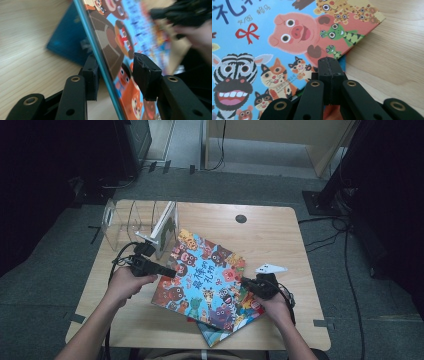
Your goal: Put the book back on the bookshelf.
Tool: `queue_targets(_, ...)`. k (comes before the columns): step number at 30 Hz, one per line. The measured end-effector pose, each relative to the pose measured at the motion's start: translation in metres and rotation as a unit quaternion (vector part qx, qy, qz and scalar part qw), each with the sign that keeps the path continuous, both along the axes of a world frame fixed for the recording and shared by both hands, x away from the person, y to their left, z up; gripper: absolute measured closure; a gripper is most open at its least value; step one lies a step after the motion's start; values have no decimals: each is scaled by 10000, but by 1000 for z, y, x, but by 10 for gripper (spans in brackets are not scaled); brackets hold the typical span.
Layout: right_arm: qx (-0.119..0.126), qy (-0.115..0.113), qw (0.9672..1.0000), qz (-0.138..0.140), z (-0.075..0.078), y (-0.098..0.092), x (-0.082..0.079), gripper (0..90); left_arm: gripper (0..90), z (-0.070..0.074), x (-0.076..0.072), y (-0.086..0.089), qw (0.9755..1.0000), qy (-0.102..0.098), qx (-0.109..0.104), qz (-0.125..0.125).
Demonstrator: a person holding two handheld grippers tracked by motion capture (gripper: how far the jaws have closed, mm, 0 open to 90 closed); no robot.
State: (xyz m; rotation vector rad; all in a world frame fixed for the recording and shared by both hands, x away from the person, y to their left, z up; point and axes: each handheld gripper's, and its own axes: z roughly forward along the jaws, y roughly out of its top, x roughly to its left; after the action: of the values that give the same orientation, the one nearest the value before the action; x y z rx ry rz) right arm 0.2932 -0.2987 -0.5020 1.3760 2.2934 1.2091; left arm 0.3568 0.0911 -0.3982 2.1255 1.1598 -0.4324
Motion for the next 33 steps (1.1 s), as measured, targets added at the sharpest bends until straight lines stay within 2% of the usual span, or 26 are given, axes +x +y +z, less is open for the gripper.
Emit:
queue_targets(2,-89,-85,9999,88,0,3,0,900,606,13,3,-5,10000,-88,-8,-28)
queue_targets(5,3,-41,9999,119,0,6,1,900,631,26,8,-13,9999,-137,68,-65)
queue_targets(8,58,-102,9998,177,0,7,1,900,634,32,13,-23,9996,-88,169,-188)
queue_targets(10,36,-121,9998,182,0,9,1,900,657,35,17,-29,9995,23,63,-306)
queue_targets(13,8,-189,9994,285,-1,14,1,900,682,40,19,-39,9988,60,138,-458)
queue_targets(17,-102,-315,9987,386,-2,19,1,871,720,46,25,-40,9986,240,97,-451)
queue_targets(20,-109,-334,9985,429,-2,20,3,831,732,49,28,-40,9985,272,140,-443)
queue_targets(23,-162,-359,9975,580,-2,20,4,739,753,54,33,-39,9976,447,179,-498)
queue_targets(24,-210,-365,9973,606,-1,20,4,737,757,57,35,-39,9968,535,272,-525)
queue_targets(26,-302,-434,9968,598,1,18,2,736,769,63,37,-39,9962,565,379,-538)
queue_targets(29,-278,-423,9972,553,3,13,4,730,790,71,43,-36,9949,741,472,-496)
queue_targets(30,-265,-407,9973,544,4,12,4,730,801,72,45,-33,9947,809,446,-453)
queue_targets(32,-277,-437,9972,538,4,11,5,730,815,77,47,-29,9948,811,437,-428)
queue_targets(33,-319,-446,9969,571,5,12,5,731,814,79,47,-28,9948,744,495,-489)
